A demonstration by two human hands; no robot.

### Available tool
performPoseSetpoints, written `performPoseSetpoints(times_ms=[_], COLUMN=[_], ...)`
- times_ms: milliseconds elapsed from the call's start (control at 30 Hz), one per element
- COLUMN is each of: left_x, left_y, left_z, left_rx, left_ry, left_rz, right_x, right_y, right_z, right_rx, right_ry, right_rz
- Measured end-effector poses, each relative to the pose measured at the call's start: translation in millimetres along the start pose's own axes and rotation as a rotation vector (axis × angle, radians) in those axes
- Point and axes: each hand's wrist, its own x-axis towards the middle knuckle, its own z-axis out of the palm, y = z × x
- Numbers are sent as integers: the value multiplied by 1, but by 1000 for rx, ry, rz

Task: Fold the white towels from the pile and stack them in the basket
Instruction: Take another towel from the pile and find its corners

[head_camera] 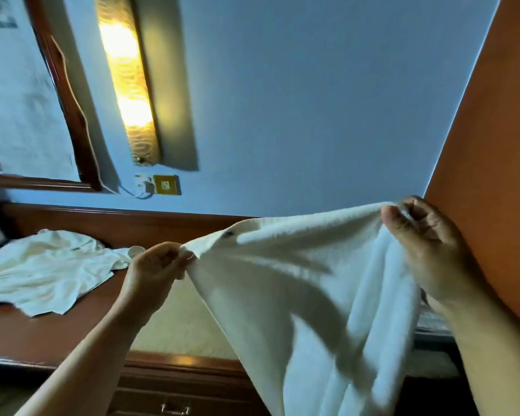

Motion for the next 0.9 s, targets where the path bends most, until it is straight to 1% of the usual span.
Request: performPoseSetpoints(times_ms=[33,67,133,167,200,233,267,367,433,533,600,667,767,833,900], left_x=[0,1,4,5,6,6,5,-4,-7,-10,-14,-20,-27,-36,-53], left_y=[4,11,36,50,64,75,83,91,90,84,79,74,72,71,62], left_z=[-6,-9,-10,-9,-7,-4,-2,1,-4,-14,-19,-25,-30,-28,-23], left_rx=[-94,-170,-336,-384,-401,-386,-358,-226,-224,-264,-205,-118,-82,-118,-205], left_ry=[17,36,34,26,12,-6,-40,-226,-328,-420,-465,-489,-470,-435,-418], left_rz=[-30,-56,-91,-103,-117,-136,-140,-70,-44,-17,43,76,102,94,68], right_x=[0,-1,-6,-10,-17,-24,-30,-52,-64,-78,-82,-85,-89,-86,-80], right_y=[0,1,5,4,2,-1,-1,-7,-6,-1,0,-2,-6,-11,-16], right_z=[0,2,14,26,42,59,77,129,153,176,184,189,198,202,203], right_rx=[-87,-222,-527,-646,-717,-732,-691,-426,-321,-245,-92,19,178,205,246], right_ry=[-73,-170,-411,-520,-603,-655,-671,-541,-446,-329,-269,-228,-124,-18,74], right_rz=[25,75,230,309,360,362,341,265,236,170,137,94,91,76,98])
